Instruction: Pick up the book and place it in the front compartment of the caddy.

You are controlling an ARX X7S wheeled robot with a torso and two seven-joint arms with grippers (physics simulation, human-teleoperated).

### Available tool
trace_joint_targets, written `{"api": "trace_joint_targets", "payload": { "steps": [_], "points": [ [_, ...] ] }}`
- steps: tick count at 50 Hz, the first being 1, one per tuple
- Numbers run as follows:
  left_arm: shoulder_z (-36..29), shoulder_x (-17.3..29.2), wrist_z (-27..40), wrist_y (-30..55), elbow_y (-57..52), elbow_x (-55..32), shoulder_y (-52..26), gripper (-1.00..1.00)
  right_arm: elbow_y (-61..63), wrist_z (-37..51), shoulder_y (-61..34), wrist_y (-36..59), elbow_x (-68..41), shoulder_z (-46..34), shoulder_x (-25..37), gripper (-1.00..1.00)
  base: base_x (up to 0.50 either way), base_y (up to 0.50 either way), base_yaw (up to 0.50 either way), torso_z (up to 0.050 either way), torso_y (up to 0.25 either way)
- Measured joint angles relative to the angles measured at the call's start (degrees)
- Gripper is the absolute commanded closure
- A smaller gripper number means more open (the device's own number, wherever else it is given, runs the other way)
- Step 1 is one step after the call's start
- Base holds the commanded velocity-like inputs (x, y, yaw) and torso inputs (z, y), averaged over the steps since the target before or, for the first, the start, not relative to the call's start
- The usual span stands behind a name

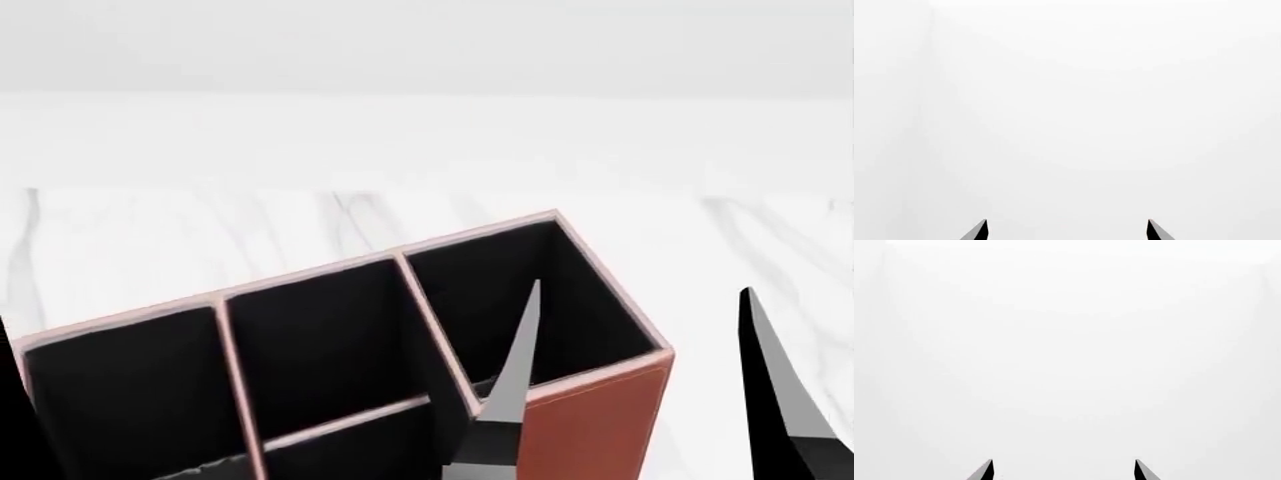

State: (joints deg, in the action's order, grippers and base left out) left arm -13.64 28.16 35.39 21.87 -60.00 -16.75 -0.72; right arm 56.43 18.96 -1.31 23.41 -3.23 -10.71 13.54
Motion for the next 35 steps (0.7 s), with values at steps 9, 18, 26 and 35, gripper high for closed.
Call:
{"api": "trace_joint_targets", "payload": {
  "steps": [9, 18, 26, 35],
  "points": [
    [-1.09, 1.20, 1.11, -0.06, 0.03, -0.28, -0.47, -1.00, 0.09, 0.32, -0.13, -0.13, -0.24, -0.15, 0.38, -1.00, 0.00, 0.00, 0.00, 0.049, 0.000],
    [-1.90, 2.45, 2.23, -0.17, 0.03, -0.74, -1.05, -1.00, 0.47, 0.64, -0.23, 0.10, -0.56, -0.31, 0.78, -1.00, 0.00, 0.00, 0.00, 0.049, 0.000],
    [-1.53, 4.08, 2.11, -0.53, 0.78, -6.87, -3.82, -1.00, 1.31, 1.05, -0.26, 0.71, -0.73, -0.50, 1.22, -1.00, 0.00, 0.00, 0.00, 0.018, 0.000],
    [-2.37, 5.06, -6.04, -1.16, 6.46, -20.04, -9.41, -1.00, 2.22, 1.91, -0.29, 1.06, -1.95, -0.05, 2.17, -1.00, 0.00, 0.00, 0.00, 0.000, 0.000]
  ]
}}
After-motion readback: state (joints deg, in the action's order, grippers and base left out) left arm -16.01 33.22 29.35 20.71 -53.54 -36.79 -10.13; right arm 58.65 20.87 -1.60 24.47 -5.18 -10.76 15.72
